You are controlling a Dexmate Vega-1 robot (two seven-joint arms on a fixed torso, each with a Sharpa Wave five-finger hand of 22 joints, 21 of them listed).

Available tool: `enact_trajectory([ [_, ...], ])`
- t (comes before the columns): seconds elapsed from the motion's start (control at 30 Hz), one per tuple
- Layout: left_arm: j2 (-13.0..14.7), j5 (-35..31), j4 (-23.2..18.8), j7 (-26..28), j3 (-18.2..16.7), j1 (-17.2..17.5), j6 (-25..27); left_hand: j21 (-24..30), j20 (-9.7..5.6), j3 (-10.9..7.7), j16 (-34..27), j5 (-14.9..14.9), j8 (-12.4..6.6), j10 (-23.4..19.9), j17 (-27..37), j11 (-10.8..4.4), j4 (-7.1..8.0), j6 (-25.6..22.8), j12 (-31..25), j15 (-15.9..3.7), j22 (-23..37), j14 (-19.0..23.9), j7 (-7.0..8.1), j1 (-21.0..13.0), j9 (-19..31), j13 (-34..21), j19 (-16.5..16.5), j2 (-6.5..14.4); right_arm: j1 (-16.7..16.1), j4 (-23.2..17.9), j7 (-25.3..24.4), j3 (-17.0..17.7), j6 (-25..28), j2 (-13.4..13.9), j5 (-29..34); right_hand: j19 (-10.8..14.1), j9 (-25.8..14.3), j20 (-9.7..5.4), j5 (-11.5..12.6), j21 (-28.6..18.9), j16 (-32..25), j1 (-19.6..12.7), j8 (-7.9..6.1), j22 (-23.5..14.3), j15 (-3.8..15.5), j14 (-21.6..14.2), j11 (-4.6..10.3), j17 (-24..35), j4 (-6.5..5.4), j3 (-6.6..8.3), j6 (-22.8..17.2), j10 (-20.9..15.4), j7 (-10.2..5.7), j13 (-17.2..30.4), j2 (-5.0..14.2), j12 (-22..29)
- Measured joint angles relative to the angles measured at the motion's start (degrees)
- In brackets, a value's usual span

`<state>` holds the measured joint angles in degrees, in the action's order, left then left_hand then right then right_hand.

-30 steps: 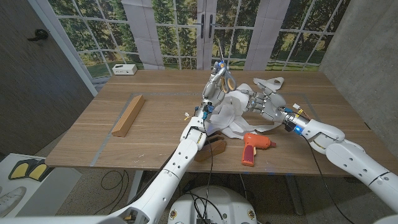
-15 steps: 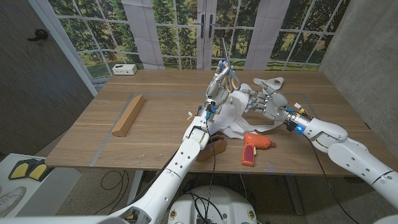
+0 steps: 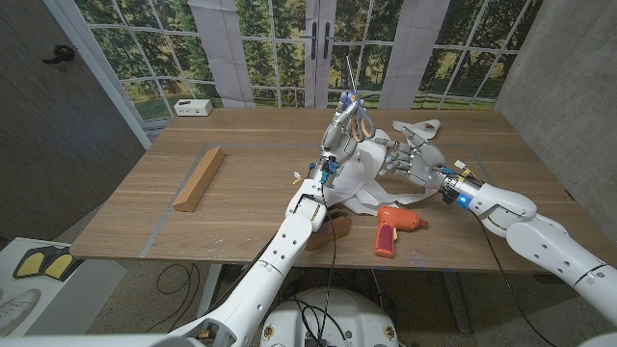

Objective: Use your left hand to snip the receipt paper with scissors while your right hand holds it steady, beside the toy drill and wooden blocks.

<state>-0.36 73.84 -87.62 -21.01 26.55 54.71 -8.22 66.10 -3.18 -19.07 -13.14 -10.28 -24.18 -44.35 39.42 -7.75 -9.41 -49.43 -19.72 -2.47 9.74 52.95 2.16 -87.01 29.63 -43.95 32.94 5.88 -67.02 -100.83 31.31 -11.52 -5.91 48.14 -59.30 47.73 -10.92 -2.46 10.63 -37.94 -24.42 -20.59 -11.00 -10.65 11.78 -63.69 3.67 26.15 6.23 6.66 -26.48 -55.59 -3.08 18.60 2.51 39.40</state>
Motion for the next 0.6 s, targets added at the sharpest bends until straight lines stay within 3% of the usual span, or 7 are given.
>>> enact_trajectory([
  [0.6,0.3,-1.8,-0.1,-0.6,0.2,0.0,-1.9,0.0,0.00,0.31,0.1,0.0,0.00,0.0,0.0,0.00,0.16,0.0,0.0,-0.01,0.0,0.0,0.00,0.0,0.0,0.0,0.0,0.0,1.2,0.7,2.2,-1.1,-0.4,-1.0,-1.0,0.0,0.0,0.00,0.0,0.0,0.0,-0.2,0.22,0.0,-0.01,0.0,0.00,0.5,0.49,0.48,1.6,0.0,-0.32,-1.1,0.23,-1.1],
])
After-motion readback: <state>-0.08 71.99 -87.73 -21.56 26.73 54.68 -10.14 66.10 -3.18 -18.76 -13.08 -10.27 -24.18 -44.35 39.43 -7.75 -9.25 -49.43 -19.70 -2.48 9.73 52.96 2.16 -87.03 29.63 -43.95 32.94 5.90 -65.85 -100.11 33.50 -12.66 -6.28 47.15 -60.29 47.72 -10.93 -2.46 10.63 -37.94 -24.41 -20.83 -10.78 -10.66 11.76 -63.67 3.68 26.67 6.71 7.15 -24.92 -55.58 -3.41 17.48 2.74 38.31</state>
